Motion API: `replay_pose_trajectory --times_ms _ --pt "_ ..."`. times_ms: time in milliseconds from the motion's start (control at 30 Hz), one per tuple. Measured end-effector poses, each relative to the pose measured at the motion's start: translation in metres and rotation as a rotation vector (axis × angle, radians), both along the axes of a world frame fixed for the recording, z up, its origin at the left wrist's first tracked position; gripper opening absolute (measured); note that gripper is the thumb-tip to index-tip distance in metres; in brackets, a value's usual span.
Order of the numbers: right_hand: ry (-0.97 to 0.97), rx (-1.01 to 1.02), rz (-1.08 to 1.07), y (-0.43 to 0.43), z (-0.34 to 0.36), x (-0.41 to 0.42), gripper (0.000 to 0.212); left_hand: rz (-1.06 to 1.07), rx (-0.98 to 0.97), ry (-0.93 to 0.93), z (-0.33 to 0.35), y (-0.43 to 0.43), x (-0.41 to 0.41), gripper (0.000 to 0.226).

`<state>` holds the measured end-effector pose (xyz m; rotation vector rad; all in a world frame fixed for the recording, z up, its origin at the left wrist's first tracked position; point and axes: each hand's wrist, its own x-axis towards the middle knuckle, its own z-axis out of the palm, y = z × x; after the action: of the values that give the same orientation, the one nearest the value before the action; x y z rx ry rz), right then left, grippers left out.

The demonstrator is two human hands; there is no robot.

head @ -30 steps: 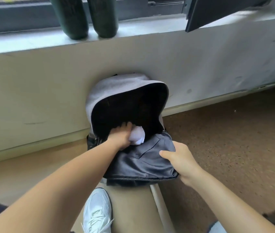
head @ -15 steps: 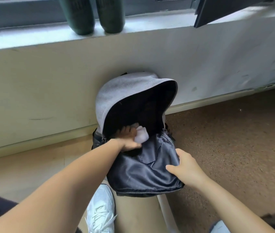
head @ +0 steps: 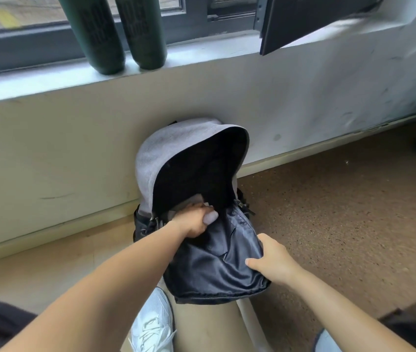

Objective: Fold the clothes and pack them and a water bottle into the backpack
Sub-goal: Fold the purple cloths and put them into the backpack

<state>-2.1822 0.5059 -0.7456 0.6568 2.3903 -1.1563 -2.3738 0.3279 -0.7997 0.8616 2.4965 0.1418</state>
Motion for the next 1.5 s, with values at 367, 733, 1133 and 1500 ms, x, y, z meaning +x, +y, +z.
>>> replay_pose_trajectory --times_ms 367,733,1133,1500 --pt "-0.035 0.178 0.134 0.038 0.093 0.017 0.076 -0.225 -0.101 0.011 0.085 0.04 0.028 0.034" --pt "0.43 0.409 -0.172 0.144 0.239 0.106 0.033 -0.412 0.363 -0.104 0.222 0.17 0.119 0.019" --pt "0.758 0.989 -0.776 0.256 0.252 0.189 0.036 -0.231 0.89 -0.159 0.295 0.335 0.215 0.052" --pt "0.679 0.963 -0.812 0.264 0.247 0.185 0.073 0.199 1.146 -0.276 0.312 0.396 0.195 0.027"
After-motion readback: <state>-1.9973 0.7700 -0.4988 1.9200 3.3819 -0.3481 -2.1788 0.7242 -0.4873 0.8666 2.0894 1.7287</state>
